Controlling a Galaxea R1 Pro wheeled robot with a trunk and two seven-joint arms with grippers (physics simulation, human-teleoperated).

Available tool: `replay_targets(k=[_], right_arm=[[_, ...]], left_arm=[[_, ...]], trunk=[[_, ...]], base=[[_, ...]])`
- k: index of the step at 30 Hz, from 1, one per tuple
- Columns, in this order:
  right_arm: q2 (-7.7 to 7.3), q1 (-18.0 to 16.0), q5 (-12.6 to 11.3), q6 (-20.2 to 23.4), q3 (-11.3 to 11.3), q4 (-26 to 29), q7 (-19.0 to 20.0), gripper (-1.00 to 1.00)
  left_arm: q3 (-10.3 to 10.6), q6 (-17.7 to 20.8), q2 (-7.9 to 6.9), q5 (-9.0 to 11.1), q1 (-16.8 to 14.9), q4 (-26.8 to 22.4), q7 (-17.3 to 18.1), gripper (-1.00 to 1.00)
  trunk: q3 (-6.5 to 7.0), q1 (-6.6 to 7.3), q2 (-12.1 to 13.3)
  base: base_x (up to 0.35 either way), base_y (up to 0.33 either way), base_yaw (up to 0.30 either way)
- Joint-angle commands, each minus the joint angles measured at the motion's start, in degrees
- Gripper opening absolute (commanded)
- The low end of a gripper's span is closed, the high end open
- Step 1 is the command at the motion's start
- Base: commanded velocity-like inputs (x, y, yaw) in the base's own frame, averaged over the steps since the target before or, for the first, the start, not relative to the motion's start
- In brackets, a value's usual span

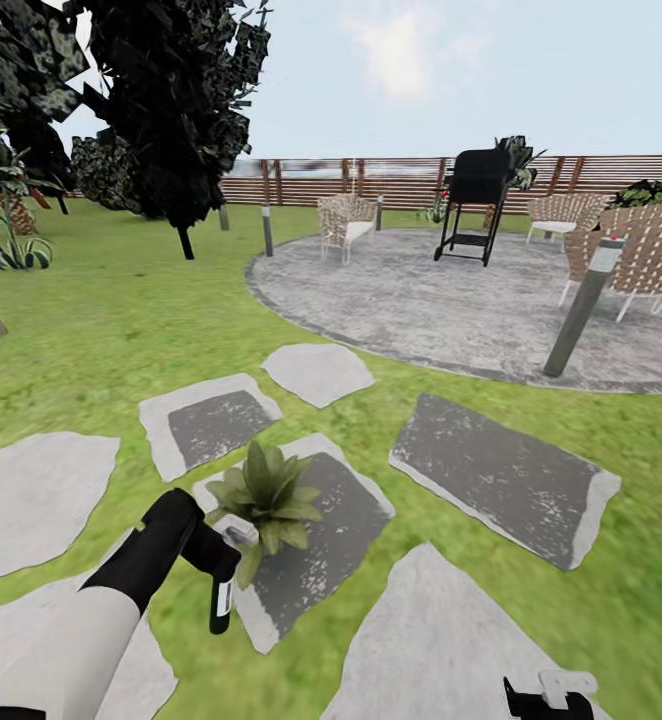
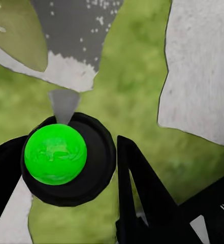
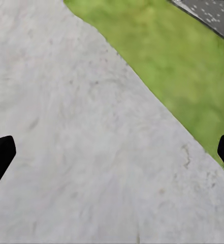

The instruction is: Pick up the pesticide atomizer in the garden and spray insectifuge to fully cover both potted plants in the garden.

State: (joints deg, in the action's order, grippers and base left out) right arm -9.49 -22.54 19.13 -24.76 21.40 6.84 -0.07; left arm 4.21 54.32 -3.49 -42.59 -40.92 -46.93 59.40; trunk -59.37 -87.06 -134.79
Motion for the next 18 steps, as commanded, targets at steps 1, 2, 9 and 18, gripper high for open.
replay_targets(k=[1,2,9,18], right_arm=[[0.01,0.0,0.6,-0.2,0.5,-0.1,-0.1,1.00],[-0.01,0.0,0.6,-0.2,0.5,-0.1,-0.1,1.00],[-0.01,0.0,0.6,-0.2,0.5,0.0,-0.2,1.00],[0.00,0.0,0.6,-0.2,0.5,0.0,-0.2,1.00]], left_arm=[[0.5,0.3,-0.07,-0.6,0.0,-0.1,0.6,-1.00],[1.6,0.3,-0.15,-0.6,0.0,-0.1,0.6,-1.00],[6.8,0.7,-1.39,-0.7,1.1,0.3,0.3,-1.00],[6.5,0.7,-1.40,-0.4,1.7,2.6,-5.3,-1.00]], trunk=[[-0.05,0.00,0.0],[-0.05,0.00,0.0],[-0.06,0.00,0.0],[-0.33,0.00,0.0]], base=[[0.095,-0.148,0.002],[0.048,-0.076,0.001],[0.008,-0.013,0.001],[0.000,0.000,0.163]])
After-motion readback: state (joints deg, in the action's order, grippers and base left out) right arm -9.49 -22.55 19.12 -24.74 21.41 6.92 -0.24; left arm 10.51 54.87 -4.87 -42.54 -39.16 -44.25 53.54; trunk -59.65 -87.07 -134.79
